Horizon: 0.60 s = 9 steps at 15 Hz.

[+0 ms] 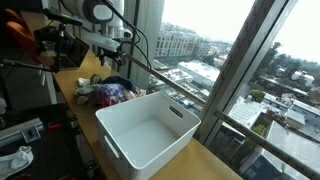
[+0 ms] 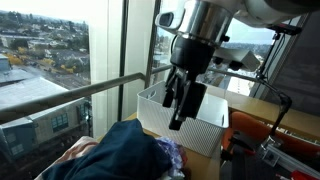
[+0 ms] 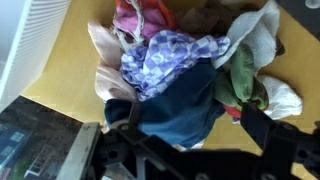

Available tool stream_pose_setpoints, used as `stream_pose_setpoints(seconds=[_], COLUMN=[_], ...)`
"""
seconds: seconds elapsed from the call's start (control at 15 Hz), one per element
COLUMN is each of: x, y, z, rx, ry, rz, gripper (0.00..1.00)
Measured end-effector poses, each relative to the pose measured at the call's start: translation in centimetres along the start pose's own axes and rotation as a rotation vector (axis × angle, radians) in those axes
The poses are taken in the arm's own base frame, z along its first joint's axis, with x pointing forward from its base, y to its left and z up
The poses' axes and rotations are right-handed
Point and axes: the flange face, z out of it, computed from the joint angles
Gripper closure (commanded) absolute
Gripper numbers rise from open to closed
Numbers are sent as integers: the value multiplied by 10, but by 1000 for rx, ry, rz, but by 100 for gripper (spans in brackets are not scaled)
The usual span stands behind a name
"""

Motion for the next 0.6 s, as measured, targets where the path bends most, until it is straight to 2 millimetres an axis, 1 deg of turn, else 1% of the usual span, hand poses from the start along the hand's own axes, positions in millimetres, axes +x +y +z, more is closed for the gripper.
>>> stream_pose_setpoints(seconds=[0.13, 0.27, 0.33, 0.4, 0.47, 0.53, 0.6], x=[14, 23, 27, 30, 33, 36, 39], y=[-11, -16, -16, -16, -15, -13, -11], z=[32, 59, 70, 81, 90, 97, 103], rx=[-31, -50, -56, -58, -59, -58, -58], ry=[9, 12, 13, 14, 16, 16, 18], rz=[-64, -108, -124, -135, -143, -146, -146], gripper=[0, 0, 2, 26, 27, 31, 38])
